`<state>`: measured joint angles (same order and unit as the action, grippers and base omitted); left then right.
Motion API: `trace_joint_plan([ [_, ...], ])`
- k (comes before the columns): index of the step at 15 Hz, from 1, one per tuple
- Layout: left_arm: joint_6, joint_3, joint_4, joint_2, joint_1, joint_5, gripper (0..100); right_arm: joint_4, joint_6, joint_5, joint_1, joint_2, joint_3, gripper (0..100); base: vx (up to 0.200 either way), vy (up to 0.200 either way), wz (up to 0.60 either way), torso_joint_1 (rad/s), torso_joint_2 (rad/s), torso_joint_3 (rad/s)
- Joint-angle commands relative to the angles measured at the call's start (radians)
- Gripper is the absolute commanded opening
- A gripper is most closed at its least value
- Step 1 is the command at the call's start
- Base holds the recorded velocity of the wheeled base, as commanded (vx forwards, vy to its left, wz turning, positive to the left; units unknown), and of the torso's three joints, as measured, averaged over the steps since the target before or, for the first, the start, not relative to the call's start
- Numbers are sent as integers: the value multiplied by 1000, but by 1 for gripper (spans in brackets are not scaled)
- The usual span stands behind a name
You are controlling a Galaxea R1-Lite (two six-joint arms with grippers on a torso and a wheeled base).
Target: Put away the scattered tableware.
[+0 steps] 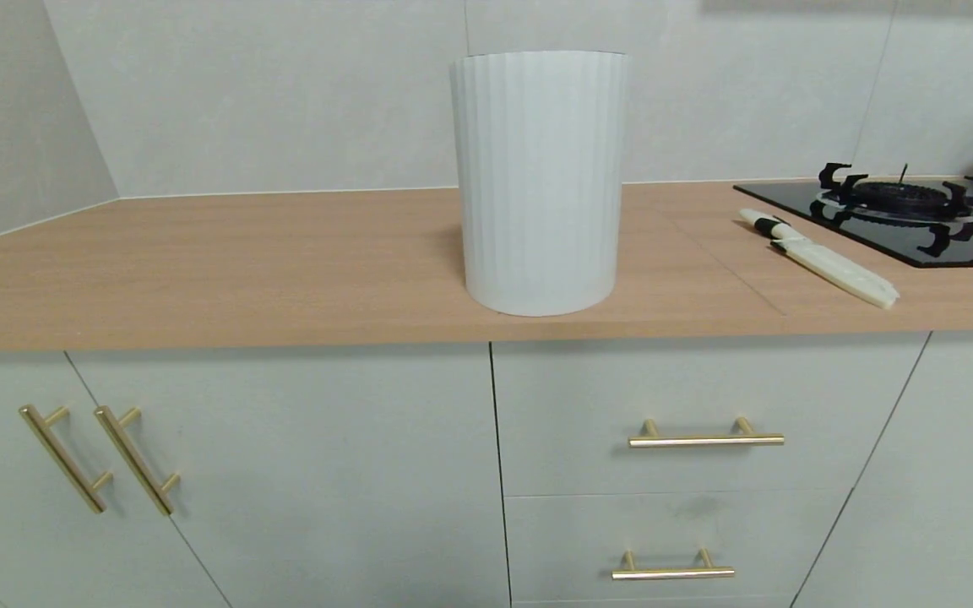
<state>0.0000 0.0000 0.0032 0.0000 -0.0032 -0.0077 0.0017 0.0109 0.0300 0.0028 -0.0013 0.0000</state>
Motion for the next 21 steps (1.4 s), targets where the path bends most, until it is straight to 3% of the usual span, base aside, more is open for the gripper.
trace_joint_plan([
  [1,-2,0,0,0,0,0,100,0,0,1,0,1,0,100,0,0,0,0,0,0],
  [15,-2,0,0,0,0,0,100,0,-3,2,0,1,0,100,0,0,0,2,-8,-5],
  [21,0,0,0,0,0,0,100,0,-3,2,0,1,0,100,0,0,0,115,-361,-274],
])
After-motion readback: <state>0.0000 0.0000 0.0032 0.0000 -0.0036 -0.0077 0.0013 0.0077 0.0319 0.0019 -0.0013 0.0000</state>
